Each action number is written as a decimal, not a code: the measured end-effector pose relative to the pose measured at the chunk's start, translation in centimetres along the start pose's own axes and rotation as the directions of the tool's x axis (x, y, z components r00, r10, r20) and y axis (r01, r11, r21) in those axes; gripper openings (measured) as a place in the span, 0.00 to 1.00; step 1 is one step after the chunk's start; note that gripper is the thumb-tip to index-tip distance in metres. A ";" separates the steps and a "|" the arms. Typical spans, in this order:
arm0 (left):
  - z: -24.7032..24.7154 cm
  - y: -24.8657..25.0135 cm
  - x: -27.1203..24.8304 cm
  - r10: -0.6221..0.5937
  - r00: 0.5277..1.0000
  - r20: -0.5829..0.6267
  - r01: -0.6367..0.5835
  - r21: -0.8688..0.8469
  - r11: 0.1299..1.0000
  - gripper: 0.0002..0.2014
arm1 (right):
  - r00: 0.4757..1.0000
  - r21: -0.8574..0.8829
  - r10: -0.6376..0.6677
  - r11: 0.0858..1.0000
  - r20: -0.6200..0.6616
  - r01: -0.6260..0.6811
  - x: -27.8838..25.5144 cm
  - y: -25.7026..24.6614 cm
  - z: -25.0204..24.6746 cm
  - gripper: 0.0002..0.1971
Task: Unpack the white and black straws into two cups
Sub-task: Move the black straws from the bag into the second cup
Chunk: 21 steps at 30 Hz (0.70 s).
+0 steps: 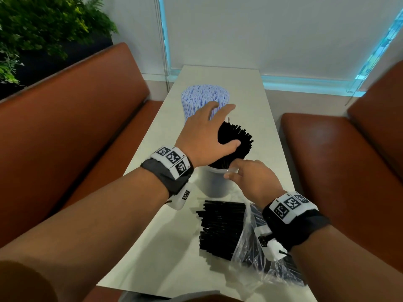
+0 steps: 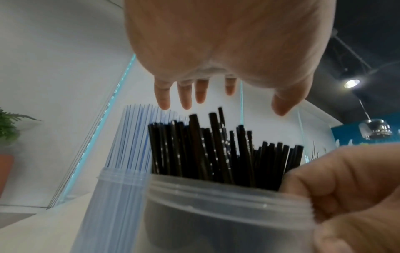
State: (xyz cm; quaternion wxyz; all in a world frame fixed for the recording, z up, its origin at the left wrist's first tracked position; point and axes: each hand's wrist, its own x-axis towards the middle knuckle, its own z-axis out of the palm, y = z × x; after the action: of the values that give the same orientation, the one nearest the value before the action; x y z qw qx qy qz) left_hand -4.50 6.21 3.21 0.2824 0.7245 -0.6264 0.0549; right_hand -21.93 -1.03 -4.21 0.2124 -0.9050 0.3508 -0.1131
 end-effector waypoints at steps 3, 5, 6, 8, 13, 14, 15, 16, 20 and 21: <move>-1.2 0.3 -2.3 -0.051 0.990 -0.134 0.029 -0.158 0.987 0.33 | 0.999 -0.058 -0.027 0.998 -0.020 0.026 -0.7 -0.3 -0.6 0.16; -1.4 0.2 -4.4 -0.056 0.971 -0.233 0.005 -0.210 0.978 0.24 | 0.993 -0.074 -0.012 0.997 -0.114 0.003 -1.9 -0.2 -1.1 0.12; -1.2 0.1 -5.7 -0.049 0.966 -0.255 -0.009 -0.223 0.975 0.19 | 0.989 -0.096 0.033 0.994 -0.146 -0.048 -2.6 -0.1 -1.3 0.12; -0.3 0.2 -8.2 -0.048 0.981 -0.188 0.002 -0.237 0.972 0.10 | 0.977 -0.180 0.179 0.964 -0.112 -0.198 -4.0 0.1 -1.3 0.21; 4.5 1.0 -12.3 -0.041 0.933 0.358 0.084 -0.106 0.991 0.10 | 0.909 -0.359 0.398 0.873 0.128 -0.331 -5.4 -0.1 -0.1 0.32; 5.6 1.2 -12.7 -0.013 0.895 0.446 0.052 -0.075 0.996 0.12 | 0.899 -0.369 0.408 0.869 0.156 -0.330 -5.4 -0.1 0.0 0.28; 6.6 1.5 -13.0 0.011 0.860 0.511 0.022 -0.057 0.998 0.14 | 0.894 -0.369 0.412 0.870 0.179 -0.327 -5.3 -0.1 0.2 0.22; 7.5 1.7 -13.1 0.031 0.831 0.555 -0.004 -0.050 0.999 0.18 | 0.891 -0.363 0.412 0.873 0.190 -0.327 -5.2 -0.1 0.3 0.16; 10.3 2.9 -12.8 0.090 0.792 0.603 -0.100 -0.018 0.995 0.28 | 0.900 -0.341 0.402 0.880 0.168 -0.330 -5.0 -0.1 0.3 0.10; 10.8 3.1 -12.6 0.094 0.786 0.610 -0.118 -0.001 0.993 0.28 | 0.905 -0.343 0.393 0.883 0.164 -0.321 -5.0 -0.1 0.2 0.10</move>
State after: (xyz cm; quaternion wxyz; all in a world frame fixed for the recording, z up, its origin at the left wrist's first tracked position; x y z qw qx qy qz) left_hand -12.95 11.90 -10.16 0.0487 0.6723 -0.7225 -0.1538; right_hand -25.46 2.56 -4.59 0.1249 -0.8529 0.4989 0.0895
